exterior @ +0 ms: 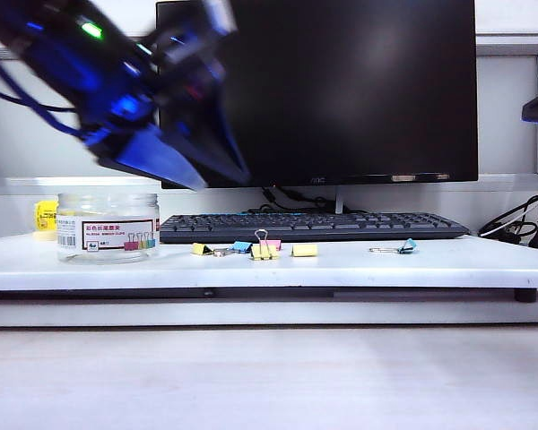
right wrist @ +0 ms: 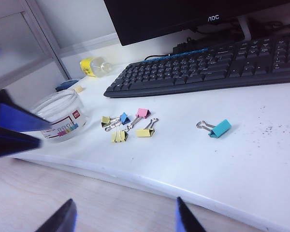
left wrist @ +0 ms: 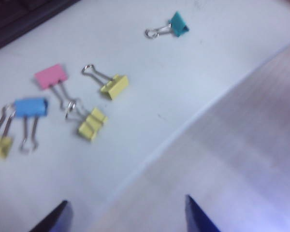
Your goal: Pick up the clips with the largest number of clips of the same color on the table and place them in a round transparent plastic box.
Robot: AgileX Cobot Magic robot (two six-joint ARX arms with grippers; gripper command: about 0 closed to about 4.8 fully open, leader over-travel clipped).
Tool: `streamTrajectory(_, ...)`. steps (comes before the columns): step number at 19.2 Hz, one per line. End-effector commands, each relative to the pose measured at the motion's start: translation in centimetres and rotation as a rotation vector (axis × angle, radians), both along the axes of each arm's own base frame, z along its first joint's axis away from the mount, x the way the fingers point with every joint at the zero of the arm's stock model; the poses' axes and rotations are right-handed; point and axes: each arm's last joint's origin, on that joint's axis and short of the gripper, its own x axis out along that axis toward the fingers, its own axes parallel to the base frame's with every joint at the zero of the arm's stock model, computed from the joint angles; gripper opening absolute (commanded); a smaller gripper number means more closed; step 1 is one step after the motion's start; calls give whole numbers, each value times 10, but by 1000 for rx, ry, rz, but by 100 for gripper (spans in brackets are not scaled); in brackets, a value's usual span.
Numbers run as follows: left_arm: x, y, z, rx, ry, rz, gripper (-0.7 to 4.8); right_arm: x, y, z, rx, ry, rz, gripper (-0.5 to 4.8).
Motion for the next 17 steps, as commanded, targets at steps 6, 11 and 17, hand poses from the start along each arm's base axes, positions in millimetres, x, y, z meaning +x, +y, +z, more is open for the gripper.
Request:
streamTrajectory(6, 53, -48, 4, 56, 34, -11, 311, 0, 0, 2, 7, -16, 6, 266)
streamTrajectory(11, 68, -54, -4, 82, 63, 4, 311, 0, 0, 2, 7, -16, 6, 265)
streamTrajectory(17, 87, -20, -9, 27, 208, -27, 310, 0, 0, 2, 6, -11, 6, 265)
